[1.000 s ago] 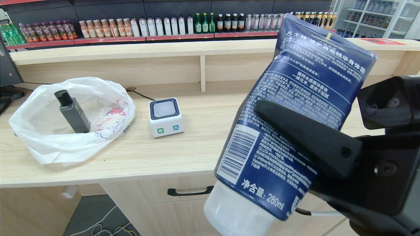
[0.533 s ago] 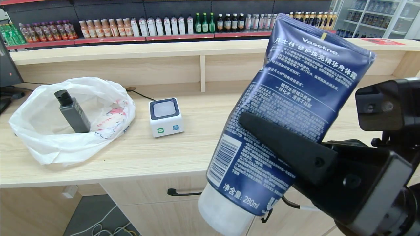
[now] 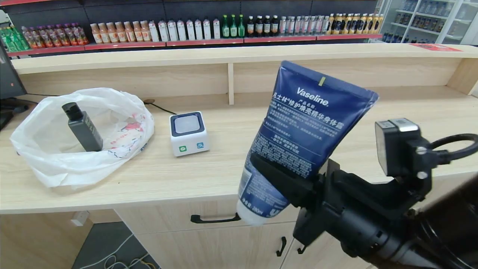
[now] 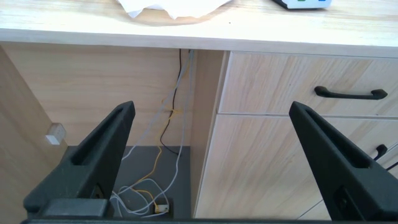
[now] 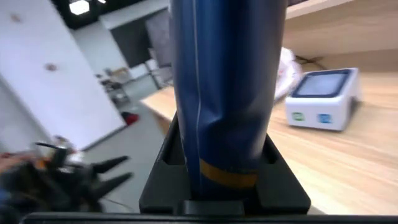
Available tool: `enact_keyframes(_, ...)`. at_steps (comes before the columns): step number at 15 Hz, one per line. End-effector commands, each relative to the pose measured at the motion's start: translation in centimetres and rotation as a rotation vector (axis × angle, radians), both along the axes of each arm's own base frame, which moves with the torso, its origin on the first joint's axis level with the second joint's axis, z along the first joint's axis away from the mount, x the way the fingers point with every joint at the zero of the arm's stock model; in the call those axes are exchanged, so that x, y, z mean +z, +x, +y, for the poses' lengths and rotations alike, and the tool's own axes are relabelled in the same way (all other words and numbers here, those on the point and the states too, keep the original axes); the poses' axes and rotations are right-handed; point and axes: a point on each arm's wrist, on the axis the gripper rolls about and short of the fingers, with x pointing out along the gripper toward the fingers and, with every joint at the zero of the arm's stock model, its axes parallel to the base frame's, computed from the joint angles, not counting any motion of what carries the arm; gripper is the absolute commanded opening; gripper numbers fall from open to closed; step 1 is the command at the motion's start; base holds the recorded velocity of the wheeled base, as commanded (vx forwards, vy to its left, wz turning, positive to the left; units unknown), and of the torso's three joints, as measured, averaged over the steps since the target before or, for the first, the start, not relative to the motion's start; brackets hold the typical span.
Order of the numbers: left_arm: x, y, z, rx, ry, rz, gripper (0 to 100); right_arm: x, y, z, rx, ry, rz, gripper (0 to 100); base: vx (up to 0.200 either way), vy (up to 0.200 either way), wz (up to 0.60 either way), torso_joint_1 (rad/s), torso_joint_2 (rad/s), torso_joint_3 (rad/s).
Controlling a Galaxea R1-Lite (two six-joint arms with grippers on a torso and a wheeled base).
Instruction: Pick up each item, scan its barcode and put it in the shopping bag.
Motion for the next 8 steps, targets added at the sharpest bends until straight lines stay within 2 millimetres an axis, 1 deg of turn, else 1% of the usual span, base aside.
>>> enact_keyframes(1,0.0,0.0,0.0,0.001,0.0,0.0,100,-1.5,2.0,0.0,-0.139,-0.08,-0.015,0,0.0,0.0,0.0,0.0,0.0,0.0)
enact_keyframes(3,0.0,0.0,0.0,0.001,0.0,0.0,100,-1.3,2.9,-0.8,-0.316,-0.121,-0.059,0,0.0,0.0,0.0,0.0,0.0,0.0)
enact_keyframes(4,0.0,0.0,0.0,0.001,0.0,0.0,100,-1.3,2.9,-0.8,-0.316,-0.121,-0.059,0,0.0,0.0,0.0,0.0,0.0,0.0)
enact_keyframes(5,0.0,0.0,0.0,0.001,0.0,0.0,100,-0.7,3.3,-1.8,-0.461,-0.135,-0.082,0,0.0,0.0,0.0,0.0,0.0,0.0)
enact_keyframes(8,0.0,0.0,0.0,0.001,0.003,0.0,100,0.1,3.1,-2.5,-0.475,-0.108,-0.098,0,0.0,0.0,0.0,0.0,0.0,0.0)
